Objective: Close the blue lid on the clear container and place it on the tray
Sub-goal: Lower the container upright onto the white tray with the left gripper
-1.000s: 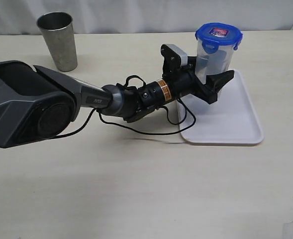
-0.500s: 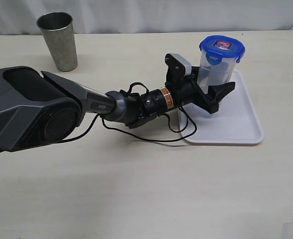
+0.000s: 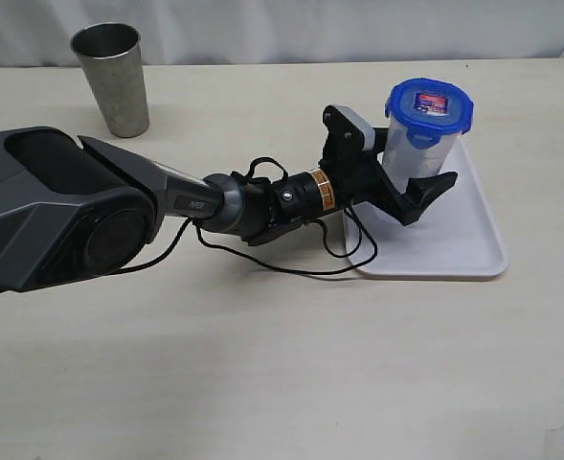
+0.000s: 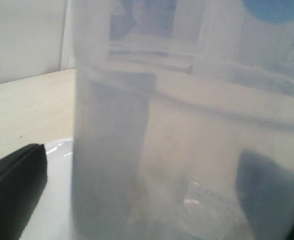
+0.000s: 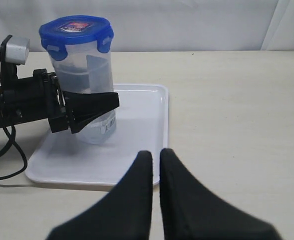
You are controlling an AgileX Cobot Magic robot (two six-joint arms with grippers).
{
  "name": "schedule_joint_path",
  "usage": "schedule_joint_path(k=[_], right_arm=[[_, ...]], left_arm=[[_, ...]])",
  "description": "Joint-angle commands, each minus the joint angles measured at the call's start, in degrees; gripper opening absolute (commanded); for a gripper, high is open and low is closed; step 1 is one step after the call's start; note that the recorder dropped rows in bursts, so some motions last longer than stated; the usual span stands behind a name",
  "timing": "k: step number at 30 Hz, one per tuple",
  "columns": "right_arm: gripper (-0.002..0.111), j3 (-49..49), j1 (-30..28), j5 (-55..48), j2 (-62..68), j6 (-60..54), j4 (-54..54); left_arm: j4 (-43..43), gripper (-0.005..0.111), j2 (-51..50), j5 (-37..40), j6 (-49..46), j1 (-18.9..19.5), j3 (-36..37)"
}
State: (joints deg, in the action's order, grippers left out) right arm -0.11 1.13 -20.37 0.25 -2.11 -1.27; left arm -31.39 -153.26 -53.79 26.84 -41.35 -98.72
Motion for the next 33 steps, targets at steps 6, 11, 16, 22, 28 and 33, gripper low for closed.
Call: schedule_joint_path(k=[6,11,16,22,28,33], right_arm=[[0.005,0.1,-0.3,0.6,-0.3,0.0,0.2],[0.005,0.1,-0.3,0.6,-0.3,0.0,0.2],[0.005,0.1,-0.3,0.6,-0.3,0.0,0.2],[0.005,0.1,-0.3,0.6,-0.3,0.0,0.2],[0.005,0.1,-0.3,0.6,-0.3,0.0,0.2],[0.005,0.1,-0.3,0.6,-0.3,0.0,0.2]], left_arm=[[-0.1,0.097,0.8,1.2,-0.6,0.0,-0.4],[-1.5,0.097,1.5,2.7,-1.4,0.4,-0.4],[-7.0,0.097,3.3,8.6,-1.2,1.1,-0.3],[-9.0,0.097,3.3,8.6,1.7,1.0,-0.3],[-9.1,0.105,3.3,8.6,1.7,1.0,-0.3],[-18.5,0.105,3.4,8.4,4.3,2.1,-0.3]])
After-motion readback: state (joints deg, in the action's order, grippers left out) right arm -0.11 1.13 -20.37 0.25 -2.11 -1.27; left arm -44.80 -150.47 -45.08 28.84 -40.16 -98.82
